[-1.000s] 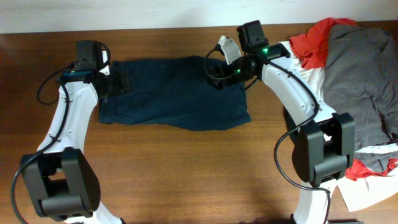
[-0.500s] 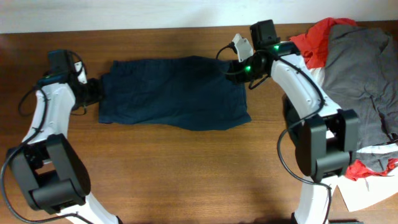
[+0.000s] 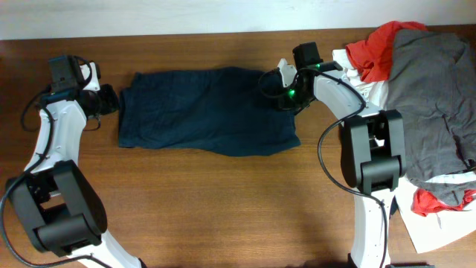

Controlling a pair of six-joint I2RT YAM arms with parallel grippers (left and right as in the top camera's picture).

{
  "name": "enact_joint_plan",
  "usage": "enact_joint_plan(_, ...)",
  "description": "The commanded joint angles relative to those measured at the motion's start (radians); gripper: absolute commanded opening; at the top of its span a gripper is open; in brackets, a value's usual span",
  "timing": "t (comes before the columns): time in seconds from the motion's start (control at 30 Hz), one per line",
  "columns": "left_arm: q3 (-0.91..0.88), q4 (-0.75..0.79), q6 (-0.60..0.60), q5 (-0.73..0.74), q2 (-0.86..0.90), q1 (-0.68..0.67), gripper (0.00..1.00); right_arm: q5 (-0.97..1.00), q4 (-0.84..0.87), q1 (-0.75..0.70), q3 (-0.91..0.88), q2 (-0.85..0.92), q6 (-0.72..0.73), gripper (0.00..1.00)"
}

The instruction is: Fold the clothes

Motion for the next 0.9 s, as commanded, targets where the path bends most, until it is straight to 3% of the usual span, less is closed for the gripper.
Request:
enact_joint_plan(0.0,0.008,0.006,0.136,0.193,0.054,0.000,0.27,0.009,0.013,-0.005,-0.003,0.040,0.011,0.04)
enact_joint_plan(0.1,0.008,0.006,0.151,0.274,0.105,0.000,0.53,0.009,0.014,-0.004,-0.003,0.062,0.011,0.04)
enact_joint_plan(0.2,0.008,0.005,0.158,0.279,0.142,0.000,0.65,0.009,0.014,-0.007,-0.003,0.068,0.011,0.04)
enact_joint_plan(0.67,0.008,0.003,0.268,0.240,0.201,0.100,0.67,0.010,0.028,-0.007,-0.003,0.072,0.011,0.04)
enact_joint_plan(0.87,0.008,0.004,0.283,0.245,0.218,0.082,0.67,0.010,0.032,-0.007,-0.003,0.072,0.011,0.04)
